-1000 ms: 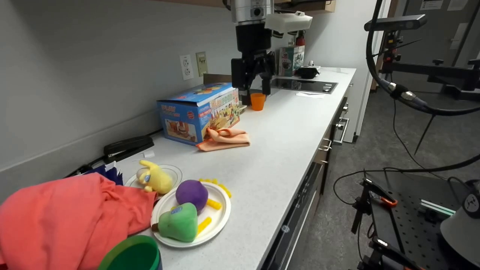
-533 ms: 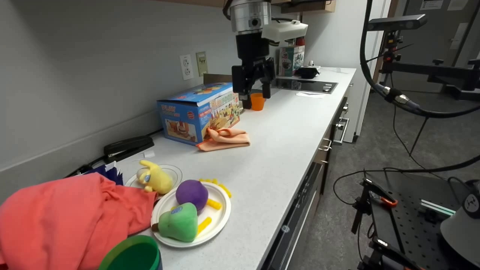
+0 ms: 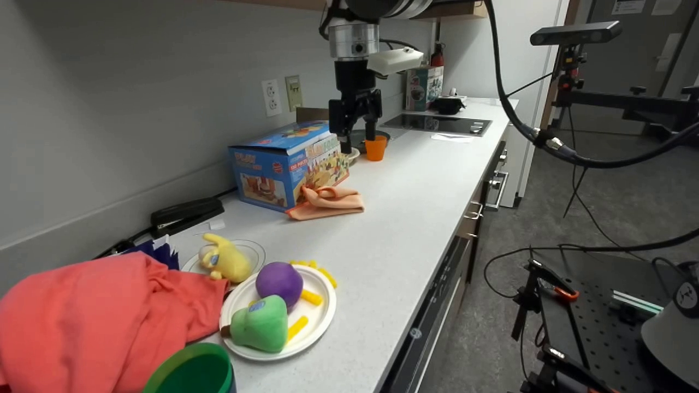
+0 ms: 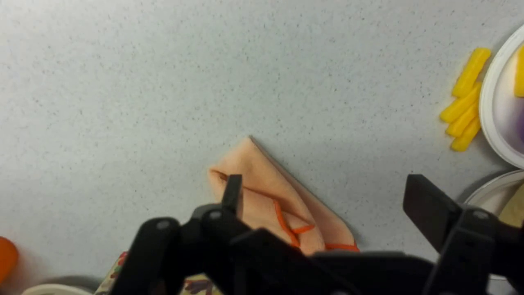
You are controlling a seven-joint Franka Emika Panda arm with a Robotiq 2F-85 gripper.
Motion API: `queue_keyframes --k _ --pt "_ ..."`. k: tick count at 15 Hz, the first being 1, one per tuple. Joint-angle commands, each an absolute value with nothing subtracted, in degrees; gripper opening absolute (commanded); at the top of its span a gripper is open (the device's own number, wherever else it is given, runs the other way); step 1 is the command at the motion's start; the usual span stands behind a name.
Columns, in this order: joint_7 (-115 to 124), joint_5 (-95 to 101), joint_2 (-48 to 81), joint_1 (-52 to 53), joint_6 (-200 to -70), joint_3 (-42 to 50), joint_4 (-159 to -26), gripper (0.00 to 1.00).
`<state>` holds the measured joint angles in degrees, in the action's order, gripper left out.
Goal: Unfold the peach towel on the countertop.
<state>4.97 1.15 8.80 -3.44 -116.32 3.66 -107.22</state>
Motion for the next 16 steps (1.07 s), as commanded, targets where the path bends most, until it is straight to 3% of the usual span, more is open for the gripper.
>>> queue_keyframes --k 1,16 --pt "-0.7 -1.1 14.2 -4.2 -118.0 3.4 -101.0 1.00" --pt "-2.2 -0.9 19.2 -6.2 -118.5 4.4 -99.9 1.00"
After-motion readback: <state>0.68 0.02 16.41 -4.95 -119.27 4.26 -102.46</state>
